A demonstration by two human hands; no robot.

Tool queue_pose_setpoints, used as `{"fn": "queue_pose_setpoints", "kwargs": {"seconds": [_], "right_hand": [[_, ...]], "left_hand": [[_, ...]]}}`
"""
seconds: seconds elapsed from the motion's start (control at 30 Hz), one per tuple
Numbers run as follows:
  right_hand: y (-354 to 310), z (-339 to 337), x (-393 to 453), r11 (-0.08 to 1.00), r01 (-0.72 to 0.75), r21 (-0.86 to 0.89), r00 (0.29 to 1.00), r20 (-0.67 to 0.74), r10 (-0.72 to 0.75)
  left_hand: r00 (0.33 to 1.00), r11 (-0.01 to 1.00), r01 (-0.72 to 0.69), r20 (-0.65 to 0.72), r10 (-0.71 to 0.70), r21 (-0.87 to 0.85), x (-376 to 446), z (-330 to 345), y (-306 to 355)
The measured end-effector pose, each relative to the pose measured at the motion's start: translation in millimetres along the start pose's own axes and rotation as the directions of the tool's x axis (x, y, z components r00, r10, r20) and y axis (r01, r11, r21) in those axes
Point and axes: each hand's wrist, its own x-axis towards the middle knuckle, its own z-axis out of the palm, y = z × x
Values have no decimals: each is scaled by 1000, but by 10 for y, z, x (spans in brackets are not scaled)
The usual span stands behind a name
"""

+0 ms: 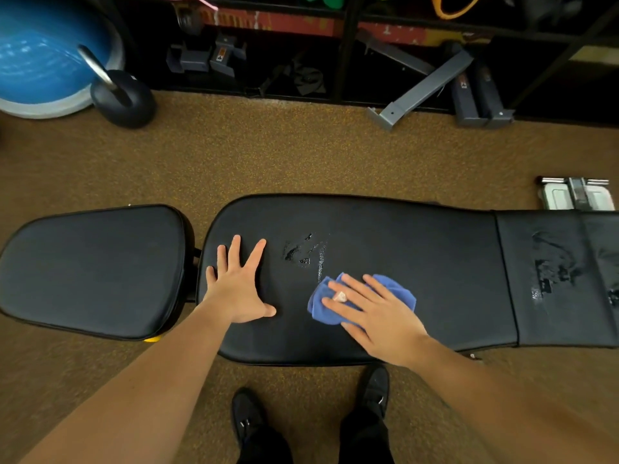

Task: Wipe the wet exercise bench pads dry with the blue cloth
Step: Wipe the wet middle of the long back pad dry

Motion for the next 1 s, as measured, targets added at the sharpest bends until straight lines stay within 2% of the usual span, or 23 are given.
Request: {"fn": "queue_pose_setpoints", "kwargs": {"seconds": [0.1, 0.17, 0.3, 0.4, 0.5, 0.63, 0.7, 0.77, 0.9, 1.0], "right_hand": [[108, -32, 30, 997, 66, -32, 998, 18, -65], [204, -87, 154, 998, 39, -41, 999, 7, -38], [478, -226, 497, 987, -155, -39, 987, -49, 153], [799, -310, 656, 953, -303, 13, 950, -71, 303], [1123, -334, 590, 892, -442, 96, 887, -100, 451], [1434, -306, 201, 782, -594, 187, 767, -161, 621], [1551, -267, -61, 722, -656, 221, 699, -183, 691], [1604, -231, -281, 692, -680, 241, 666, -191, 721], [1358, -166, -435, 724, -649, 235, 700, -190, 688], [832, -129, -346, 835, -522, 177, 823, -155, 547]], "left_hand": [[998, 997, 44, 39, -41, -66, 49, -113, 119], [999, 991, 36, 5, -36, -127, 105, -174, 206], [997, 978, 22, -63, -36, -208, 213, -169, 354], [995, 988, 36, -92, -50, -149, 223, -111, 382], [990, 993, 29, -133, -45, -115, 201, -60, 363], [988, 995, 31, -146, -44, -93, 205, -20, 362], [988, 994, 39, -147, -54, -100, 208, -11, 374], [986, 993, 48, -156, -65, -111, 211, -9, 389], [977, 987, 52, -199, -82, -152, 208, 11, 415], [974, 987, 52, -209, -84, -155, 199, 36, 429]]}}
